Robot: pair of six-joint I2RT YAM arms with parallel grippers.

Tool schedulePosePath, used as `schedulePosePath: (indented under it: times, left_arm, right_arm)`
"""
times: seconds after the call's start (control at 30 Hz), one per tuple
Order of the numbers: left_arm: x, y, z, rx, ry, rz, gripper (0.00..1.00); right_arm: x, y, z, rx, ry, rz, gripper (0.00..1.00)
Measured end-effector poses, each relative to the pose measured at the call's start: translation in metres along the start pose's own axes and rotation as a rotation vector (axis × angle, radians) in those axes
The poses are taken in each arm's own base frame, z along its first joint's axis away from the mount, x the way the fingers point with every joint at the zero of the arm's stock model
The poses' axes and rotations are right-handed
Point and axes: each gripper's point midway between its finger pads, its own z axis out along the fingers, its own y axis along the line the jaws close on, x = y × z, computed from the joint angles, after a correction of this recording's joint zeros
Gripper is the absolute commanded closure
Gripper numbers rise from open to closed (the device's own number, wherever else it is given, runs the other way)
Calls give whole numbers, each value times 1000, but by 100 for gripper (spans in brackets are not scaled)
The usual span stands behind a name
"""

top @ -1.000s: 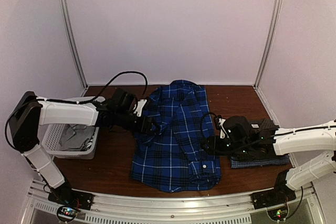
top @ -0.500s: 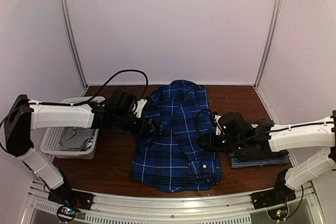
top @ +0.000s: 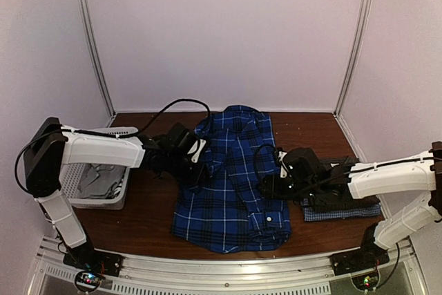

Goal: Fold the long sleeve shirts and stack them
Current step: Pick up the sleeve from the 1/3-folded shirt.

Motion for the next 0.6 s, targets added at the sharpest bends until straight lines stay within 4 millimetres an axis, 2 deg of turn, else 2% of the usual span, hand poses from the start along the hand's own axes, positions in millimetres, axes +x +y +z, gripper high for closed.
schedulePosePath:
  times: [0.07,0.13,0.3,0.6]
  left_arm:
    - [-5,1,-1,-16,-10,10,93]
    - [-12,0,-3,-19,-25,11,100]
    - [-18,-7,-12,15,-43,23,100]
    - [-35,-33,-63,171,-169,41,100]
  right_arm:
    - [0,1,3,2,2,-1,56]
    - [-2,3,6,-3,-3,-2,55]
    - [-14,17,7,-55,-44,-4,50]
    - [-44,51,2,-157,-134,-42,34]
